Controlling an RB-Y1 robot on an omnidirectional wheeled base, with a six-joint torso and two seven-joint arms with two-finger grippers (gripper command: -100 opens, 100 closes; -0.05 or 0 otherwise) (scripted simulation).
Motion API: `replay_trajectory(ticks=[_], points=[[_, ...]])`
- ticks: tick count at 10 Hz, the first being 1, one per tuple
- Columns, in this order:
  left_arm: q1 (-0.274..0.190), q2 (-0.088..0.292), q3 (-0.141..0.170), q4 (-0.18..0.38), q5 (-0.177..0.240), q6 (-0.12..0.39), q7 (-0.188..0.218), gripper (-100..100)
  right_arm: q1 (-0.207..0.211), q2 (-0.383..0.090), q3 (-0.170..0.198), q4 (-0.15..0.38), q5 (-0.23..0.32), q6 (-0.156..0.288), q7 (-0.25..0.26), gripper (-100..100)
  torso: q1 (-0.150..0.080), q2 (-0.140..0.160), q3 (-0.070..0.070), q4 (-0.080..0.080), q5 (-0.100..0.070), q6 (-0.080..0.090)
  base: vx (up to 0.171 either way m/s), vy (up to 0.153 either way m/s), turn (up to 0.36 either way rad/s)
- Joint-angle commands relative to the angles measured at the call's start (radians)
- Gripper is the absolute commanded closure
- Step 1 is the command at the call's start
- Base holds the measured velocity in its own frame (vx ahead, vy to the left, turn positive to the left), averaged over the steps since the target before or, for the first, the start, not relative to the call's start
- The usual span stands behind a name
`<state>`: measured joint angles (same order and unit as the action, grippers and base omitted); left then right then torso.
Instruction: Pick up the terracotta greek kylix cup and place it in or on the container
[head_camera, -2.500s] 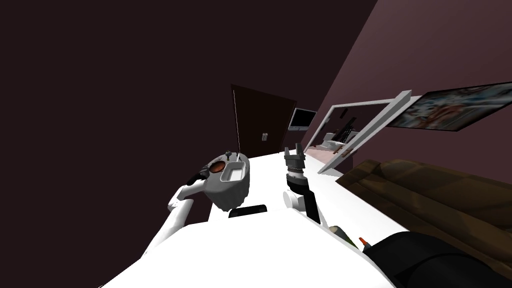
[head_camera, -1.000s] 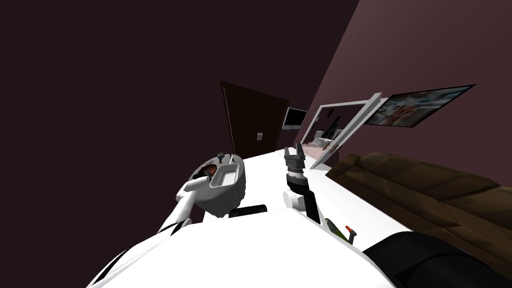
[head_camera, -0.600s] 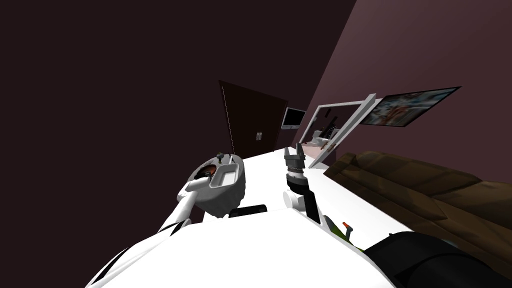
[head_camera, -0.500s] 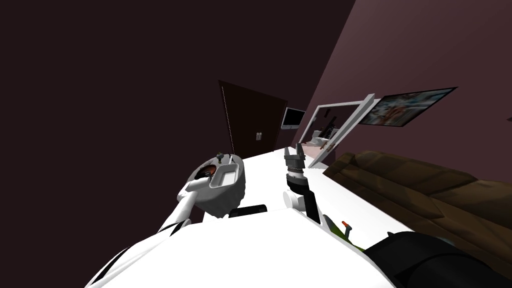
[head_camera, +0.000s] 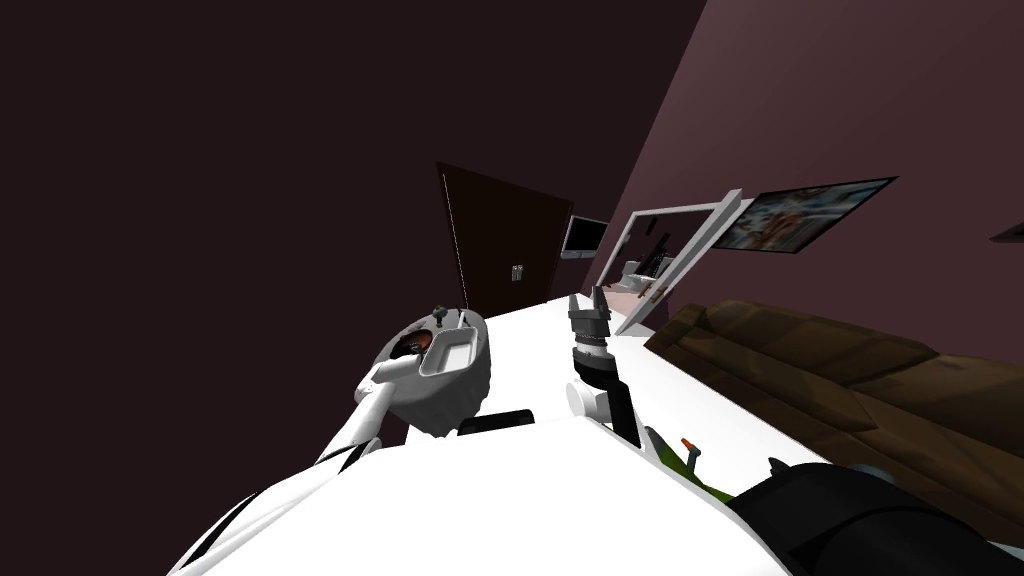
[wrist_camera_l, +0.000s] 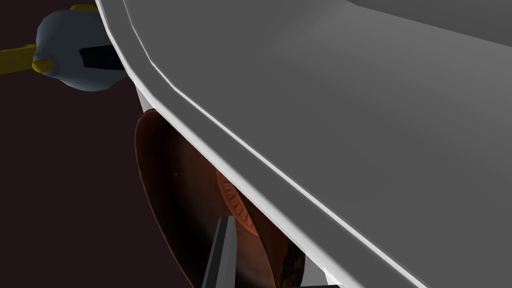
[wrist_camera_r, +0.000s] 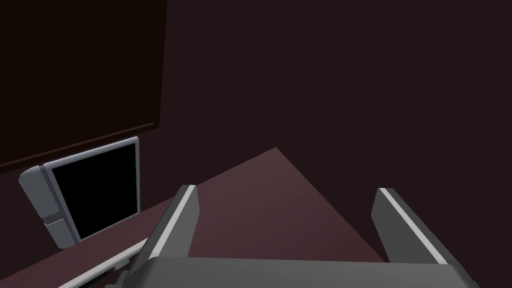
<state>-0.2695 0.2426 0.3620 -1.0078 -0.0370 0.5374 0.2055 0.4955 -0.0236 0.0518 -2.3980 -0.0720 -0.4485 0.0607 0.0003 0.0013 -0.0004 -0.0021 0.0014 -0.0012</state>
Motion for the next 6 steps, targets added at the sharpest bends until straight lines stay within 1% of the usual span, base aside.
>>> replay_trajectory(ticks=[1, 3, 4, 5, 6], points=[[0.0, 0.0, 0.0, 0.0, 0.0, 0.0, 0.0, 100, 0.0, 0.0, 0.0, 0.0, 0.0, 0.0, 0.0, 0, 0.0, 0.0, 0.0, 0.0, 0.0, 0.0, 0.0, 0.0, 0.0], [0.001, 0.0, 0.0, 0.0, 0.0, 0.0, 0.0, 100, 0.0, 0.0, 0.0, 0.0, 0.0, 0.0, 0.0, 0, 0.0, 0.0, 0.0, 0.0, 0.0, 0.0, 0.0, 0.0, 0.0], [0.001, 0.0, -0.001, 0.001, 0.0, 0.0, -0.001, 0, 0.0, 0.0, 0.0, 0.0, 0.0, 0.0, 0.0, 0, 0.0, 0.0, 0.0, 0.001, -0.001, 0.0, 0.0, 0.0, 0.0], [0.002, -0.009, 0.018, -0.014, 0.017, 0.017, -0.041, 100, 0.0, 0.0, 0.0, 0.0, 0.0, 0.0, 0.0, 0, 0.0, 0.0, 0.0, 0.001, -0.001, 0.0, 0.019, -0.017, 0.072], [0.002, -0.011, 0.026, -0.022, 0.024, 0.023, -0.058, 100, 0.0, 0.0, 0.0, 0.0, 0.0, 0.0, 0.0, 0, -0.001, -0.001, 0.0, 0.001, -0.001, -0.001, 0.023, -0.03, 0.088]])
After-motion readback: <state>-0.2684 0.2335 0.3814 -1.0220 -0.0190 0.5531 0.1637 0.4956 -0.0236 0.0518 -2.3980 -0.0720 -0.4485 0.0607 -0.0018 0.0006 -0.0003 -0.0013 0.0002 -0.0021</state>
